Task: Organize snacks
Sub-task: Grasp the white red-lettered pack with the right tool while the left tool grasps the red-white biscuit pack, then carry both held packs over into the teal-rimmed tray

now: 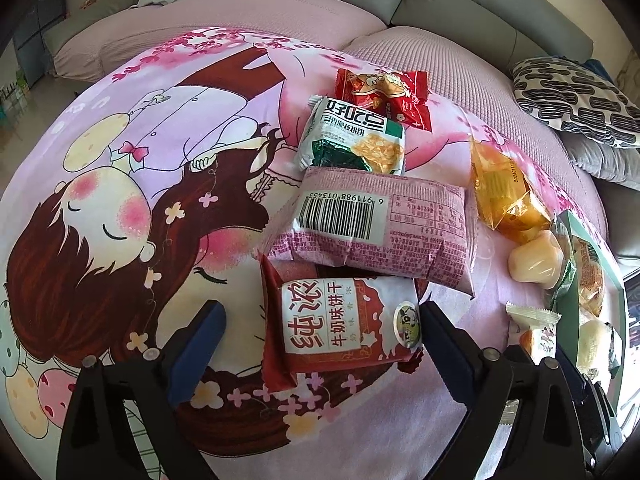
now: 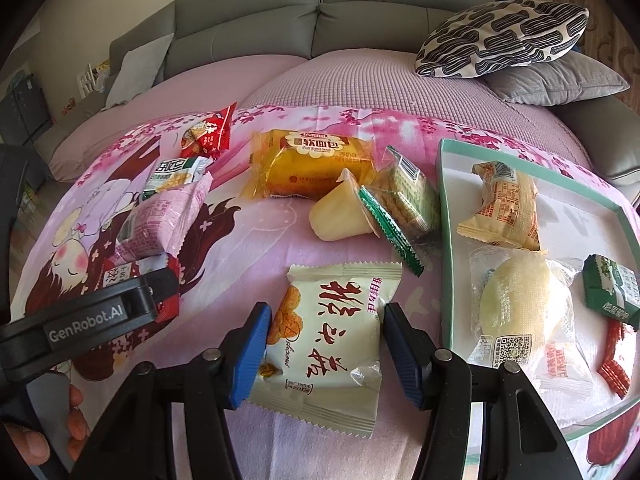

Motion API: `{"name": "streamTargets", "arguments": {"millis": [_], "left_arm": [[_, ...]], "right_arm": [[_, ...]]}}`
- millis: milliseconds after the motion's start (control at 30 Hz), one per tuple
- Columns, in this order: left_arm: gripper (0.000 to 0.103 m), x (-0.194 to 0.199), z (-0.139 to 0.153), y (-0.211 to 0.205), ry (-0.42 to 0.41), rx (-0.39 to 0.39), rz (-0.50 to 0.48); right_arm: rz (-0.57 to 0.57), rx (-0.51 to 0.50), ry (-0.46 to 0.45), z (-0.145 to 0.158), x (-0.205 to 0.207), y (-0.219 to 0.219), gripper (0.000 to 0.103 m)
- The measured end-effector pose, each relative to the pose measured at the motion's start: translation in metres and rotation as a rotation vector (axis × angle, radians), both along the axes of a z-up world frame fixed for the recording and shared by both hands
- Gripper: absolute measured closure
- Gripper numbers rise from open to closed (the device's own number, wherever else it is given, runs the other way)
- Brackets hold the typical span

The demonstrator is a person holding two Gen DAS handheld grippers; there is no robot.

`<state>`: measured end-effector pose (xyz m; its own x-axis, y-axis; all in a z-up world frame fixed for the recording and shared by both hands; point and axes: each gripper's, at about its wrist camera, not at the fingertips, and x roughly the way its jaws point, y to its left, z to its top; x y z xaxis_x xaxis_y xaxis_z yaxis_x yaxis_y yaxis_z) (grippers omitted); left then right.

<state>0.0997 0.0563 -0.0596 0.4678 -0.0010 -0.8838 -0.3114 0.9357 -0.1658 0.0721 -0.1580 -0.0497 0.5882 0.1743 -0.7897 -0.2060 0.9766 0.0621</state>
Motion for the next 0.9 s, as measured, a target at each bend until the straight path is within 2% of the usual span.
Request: {"name": "streamTargets", "arguments": {"millis": [67, 133, 200, 533, 900], "left_arm": [[0.018, -0.001, 0.003, -0.005, -0.006, -0.004, -0.021], [0.035, -0.002, 0.006, -0.009, -0.015, -0.027, -0.043], [0.037, -0.004, 0.007, -0.013, -0.015, -0.023, -0.05], [0.039, -0.002, 0.013, -0.011, -0.026, -0.076, -0.069], [0.039, -0.011, 0.043, -0.018, -0.115, -0.106, -0.105]], "right_arm": [[0.0, -0.001, -0.003, 0.001, -0.001, 0.0, 0.042], [0.001, -0.002, -0.004, 0.001, -0.001, 0.001, 0.042], [0.002, -0.002, -0.005, 0.001, -0.001, 0.001, 0.043], [0.005, 0.011, -0.023, 0.008, -0.006, -0.001, 0.043], [-0.016, 0.05, -0.078, 0.029, -0.015, -0.012, 0.043]]}}
